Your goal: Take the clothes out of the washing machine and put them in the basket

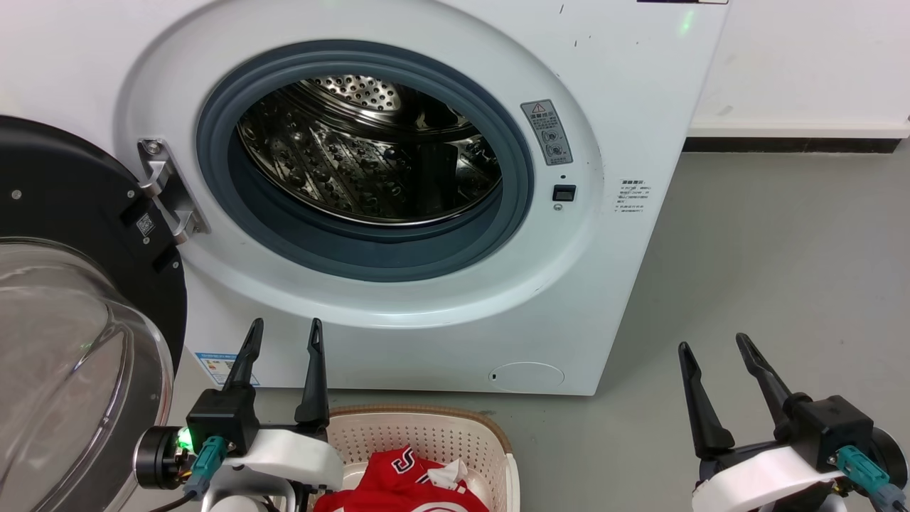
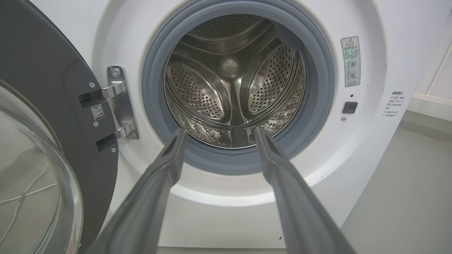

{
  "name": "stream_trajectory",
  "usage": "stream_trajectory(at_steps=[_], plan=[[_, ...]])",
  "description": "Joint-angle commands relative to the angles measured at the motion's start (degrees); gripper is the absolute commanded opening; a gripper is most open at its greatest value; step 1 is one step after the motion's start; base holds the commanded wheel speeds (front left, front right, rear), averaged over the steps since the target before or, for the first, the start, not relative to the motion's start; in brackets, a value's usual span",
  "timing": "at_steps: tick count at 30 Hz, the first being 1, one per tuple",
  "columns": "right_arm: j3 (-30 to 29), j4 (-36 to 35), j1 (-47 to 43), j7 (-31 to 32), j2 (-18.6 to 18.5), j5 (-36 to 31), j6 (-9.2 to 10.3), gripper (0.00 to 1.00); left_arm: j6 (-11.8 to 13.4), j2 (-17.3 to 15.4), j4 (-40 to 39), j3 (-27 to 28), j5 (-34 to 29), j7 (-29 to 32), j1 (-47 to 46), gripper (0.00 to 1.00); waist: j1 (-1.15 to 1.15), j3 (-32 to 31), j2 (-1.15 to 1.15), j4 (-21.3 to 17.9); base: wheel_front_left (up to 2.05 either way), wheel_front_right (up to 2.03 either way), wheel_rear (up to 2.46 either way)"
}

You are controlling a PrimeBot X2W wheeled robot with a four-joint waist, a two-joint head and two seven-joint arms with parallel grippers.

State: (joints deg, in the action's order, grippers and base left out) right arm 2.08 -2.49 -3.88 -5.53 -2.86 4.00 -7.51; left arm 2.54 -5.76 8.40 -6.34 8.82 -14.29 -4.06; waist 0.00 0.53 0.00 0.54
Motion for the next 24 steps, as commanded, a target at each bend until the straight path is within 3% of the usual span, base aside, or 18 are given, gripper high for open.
stream_trajectory(at_steps=[1, 7, 8, 24], plan=[[0.0, 0.0, -0.6, -0.1, 0.0, 0.2, 0.04, 1.0, 0.2, -0.3, -0.1, -0.1, 0.2, 0.1, 0.4, 1.0, 0.0, 0.1, 0.0, 0.0, 0.0, 0.0, 0.0], [-0.1, 0.2, -0.5, -0.2, 0.0, 0.5, 0.04, 1.0, 0.3, -0.5, -0.6, -0.1, 0.7, 0.0, 0.4, 1.0, 0.0, 0.3, 0.0, -0.1, 0.0, 0.0, 0.0], [0.0, 0.3, 0.0, 0.0, 0.0, 0.2, 0.0, 0.0, 0.2, -0.5, -0.4, -0.2, 0.6, 0.2, 0.1, 0.0, 0.0, 0.3, 0.0, -0.1, 0.0, 0.0, 0.0], [-0.2, 3.3, 1.8, 1.1, -1.1, 18.1, 0.0, 0.0, -1.7, 0.1, 1.2, 2.5, 16.2, 4.3, -0.5, 0.0, 0.0, 0.3, 0.0, -0.2, 0.0, 0.0, 0.0]])
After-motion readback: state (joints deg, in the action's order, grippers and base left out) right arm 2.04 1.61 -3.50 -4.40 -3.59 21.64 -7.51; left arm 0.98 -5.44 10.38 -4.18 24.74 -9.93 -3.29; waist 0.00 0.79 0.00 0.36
